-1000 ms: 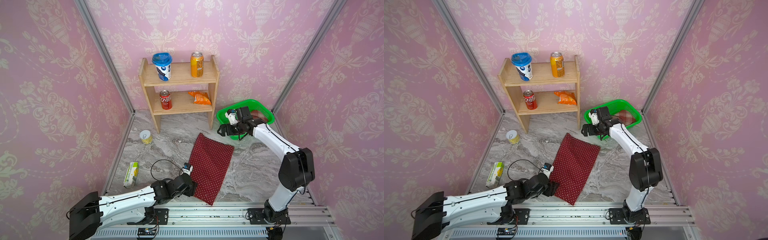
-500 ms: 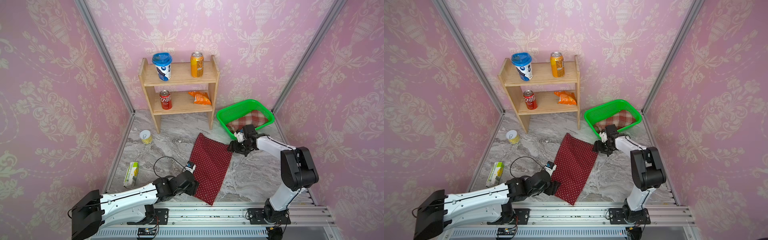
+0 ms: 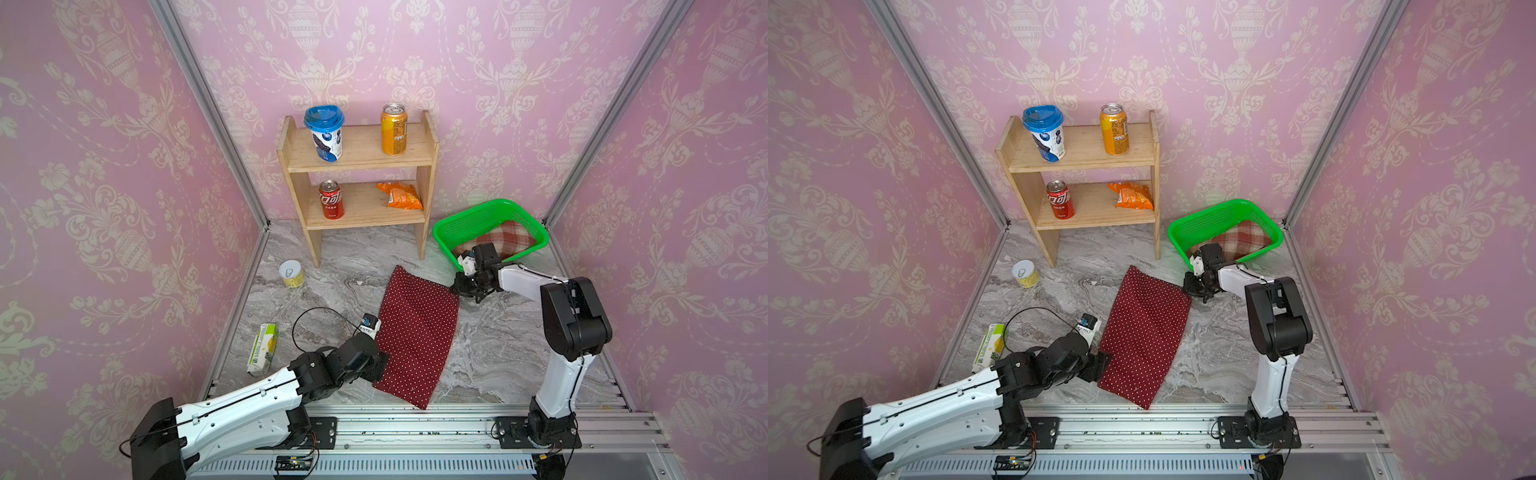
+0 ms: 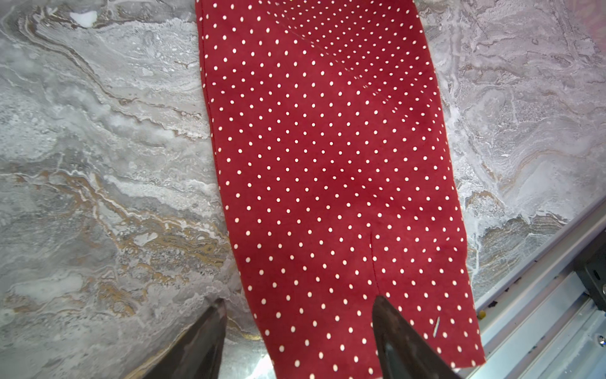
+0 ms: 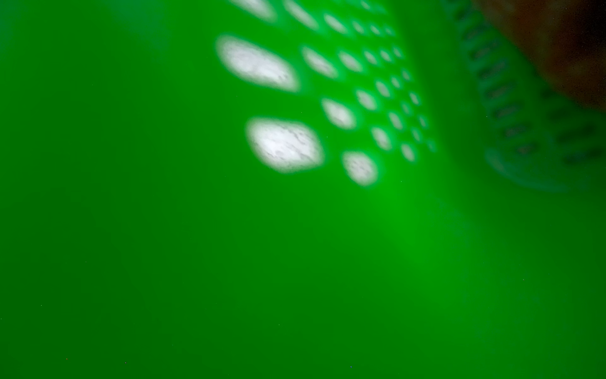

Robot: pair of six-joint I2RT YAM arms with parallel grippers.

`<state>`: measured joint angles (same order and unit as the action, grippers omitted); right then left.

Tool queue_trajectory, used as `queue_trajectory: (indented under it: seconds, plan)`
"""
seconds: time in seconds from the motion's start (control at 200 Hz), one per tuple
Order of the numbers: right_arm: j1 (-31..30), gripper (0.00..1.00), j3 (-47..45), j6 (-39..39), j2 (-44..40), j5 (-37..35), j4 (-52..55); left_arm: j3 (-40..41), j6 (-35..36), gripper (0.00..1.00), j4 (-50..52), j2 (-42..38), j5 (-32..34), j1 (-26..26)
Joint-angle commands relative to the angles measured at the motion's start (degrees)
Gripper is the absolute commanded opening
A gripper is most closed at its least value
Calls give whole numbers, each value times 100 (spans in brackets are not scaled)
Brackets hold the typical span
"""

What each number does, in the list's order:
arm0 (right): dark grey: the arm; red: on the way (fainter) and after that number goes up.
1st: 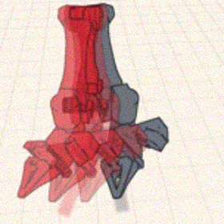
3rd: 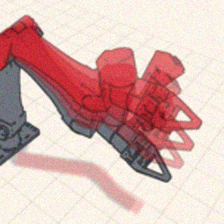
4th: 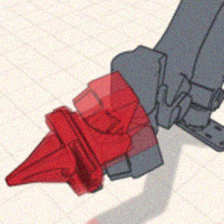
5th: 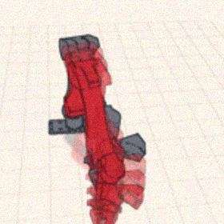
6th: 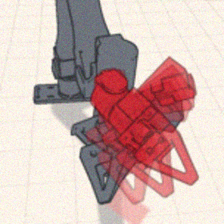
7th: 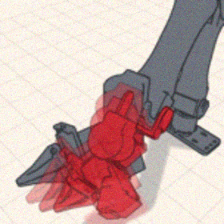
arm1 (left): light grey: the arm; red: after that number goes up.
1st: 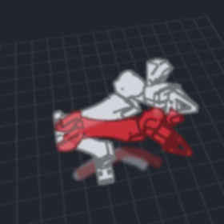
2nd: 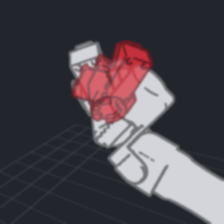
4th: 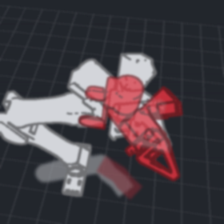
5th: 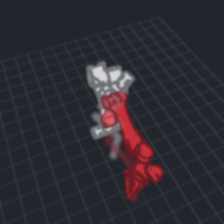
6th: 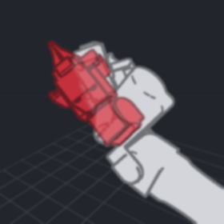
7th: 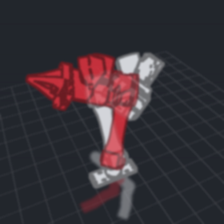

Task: Roll up the skirts
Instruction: Adjust the skirt at the center of the board.

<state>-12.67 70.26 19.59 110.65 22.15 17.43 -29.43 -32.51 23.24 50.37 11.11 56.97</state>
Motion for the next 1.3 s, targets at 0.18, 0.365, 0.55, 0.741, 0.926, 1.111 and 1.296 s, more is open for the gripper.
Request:
queue_trajectory:
  seconds: [0.18,0.365,0.55,0.741,0.926,1.111,1.296]
  plan:
    - [-797,0,1841,-49,946,-166,654,-176,263,72,662,-330,300,-90]
    - [-869,27,3056,-96,1408,-185,797,-200,253,72,790,-545,425,-98]
    - [-876,89,2464,-154,632,-76,586,-273,376,74,801,-611,529,-98]
    - [-877,84,968,-258,-928,-128,1057,-391,650,75,564,-458,619,-134]
    - [-1026,42,-1402,184,-2731,107,981,-419,897,77,122,-528,1117,-189]
    - [-1913,59,-2774,822,-3704,92,946,-436,1100,81,-362,-634,1499,-367]
    - [-2717,60,-3574,1666,-3977,-26,517,-555,1297,83,-617,-645,1495,-648]
